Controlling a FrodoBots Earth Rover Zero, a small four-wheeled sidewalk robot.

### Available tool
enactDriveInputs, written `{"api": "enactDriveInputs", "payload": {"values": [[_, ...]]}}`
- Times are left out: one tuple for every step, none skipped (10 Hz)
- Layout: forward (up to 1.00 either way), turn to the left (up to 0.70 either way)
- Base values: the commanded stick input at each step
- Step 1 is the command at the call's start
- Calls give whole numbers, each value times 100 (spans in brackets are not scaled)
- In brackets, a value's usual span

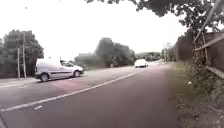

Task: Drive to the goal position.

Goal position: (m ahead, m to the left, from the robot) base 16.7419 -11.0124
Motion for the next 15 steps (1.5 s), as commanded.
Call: {"api": "enactDriveInputs", "payload": {"values": [[0,0],[0,0],[0,0],[0,0],[0,0],[0,0],[98,0],[100,0],[100,0],[100,0],[100,0],[100,0],[100,0],[100,0],[100,0]]}}
